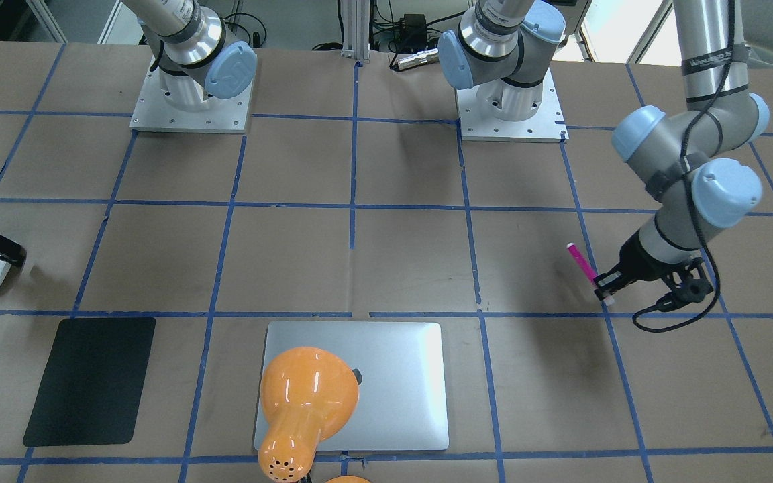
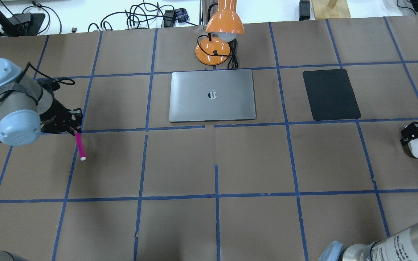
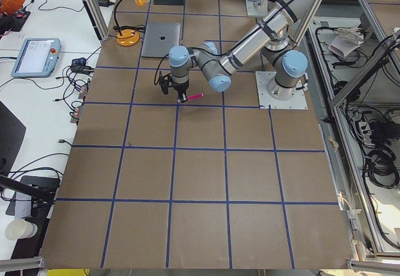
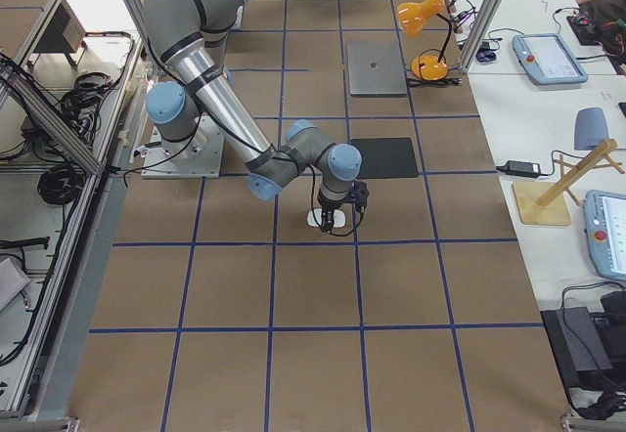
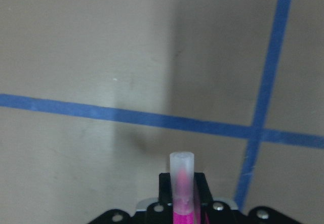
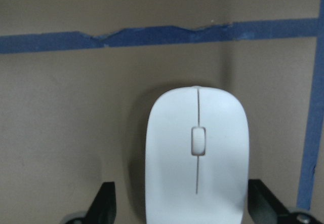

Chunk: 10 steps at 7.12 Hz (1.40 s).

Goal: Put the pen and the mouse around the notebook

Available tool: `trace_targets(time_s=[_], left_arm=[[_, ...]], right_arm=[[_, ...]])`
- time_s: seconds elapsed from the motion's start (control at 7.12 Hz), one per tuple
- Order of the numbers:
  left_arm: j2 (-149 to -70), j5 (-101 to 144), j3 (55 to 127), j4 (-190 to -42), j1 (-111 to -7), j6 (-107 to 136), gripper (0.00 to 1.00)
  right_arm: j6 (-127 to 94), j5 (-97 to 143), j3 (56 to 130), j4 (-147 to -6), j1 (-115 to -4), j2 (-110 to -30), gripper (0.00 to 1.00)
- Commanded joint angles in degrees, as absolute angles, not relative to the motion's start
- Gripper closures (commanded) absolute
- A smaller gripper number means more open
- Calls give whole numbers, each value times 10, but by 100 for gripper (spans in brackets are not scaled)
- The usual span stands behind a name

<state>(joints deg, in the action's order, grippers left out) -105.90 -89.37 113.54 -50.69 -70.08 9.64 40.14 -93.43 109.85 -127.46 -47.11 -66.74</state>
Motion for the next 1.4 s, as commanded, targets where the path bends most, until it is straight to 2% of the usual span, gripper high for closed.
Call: trace_targets(time_s=[0.0, 0.14, 0.28, 0.42, 0.56, 0.7, 1.26], left_arm=[[-1045, -886, 1133, -513, -860, 483, 100], [-1058, -886, 1118, -504, -934, 637, 100], [-1070, -886, 1089, -507, -1008, 769, 100], [-1085, -889, 1067, -507, -1065, 883, 100], [-1104, -888, 1059, -509, -1100, 965, 100], [-1125, -887, 1061, -507, -1116, 1008, 100], [-1136, -912, 1086, -512, -1145, 993, 100]], right_arm=[[403, -936, 1097, -1295, -471, -655, 31], [399, -954, 1095, -1285, -471, -658, 55], [395, -957, 1097, -1284, -472, -660, 64], [391, -956, 1095, -1285, -472, -662, 65], [391, -949, 1093, -1287, -477, -668, 71], [378, -948, 1078, -1285, -488, -671, 71], [227, -917, 969, -1194, -650, -662, 70]])
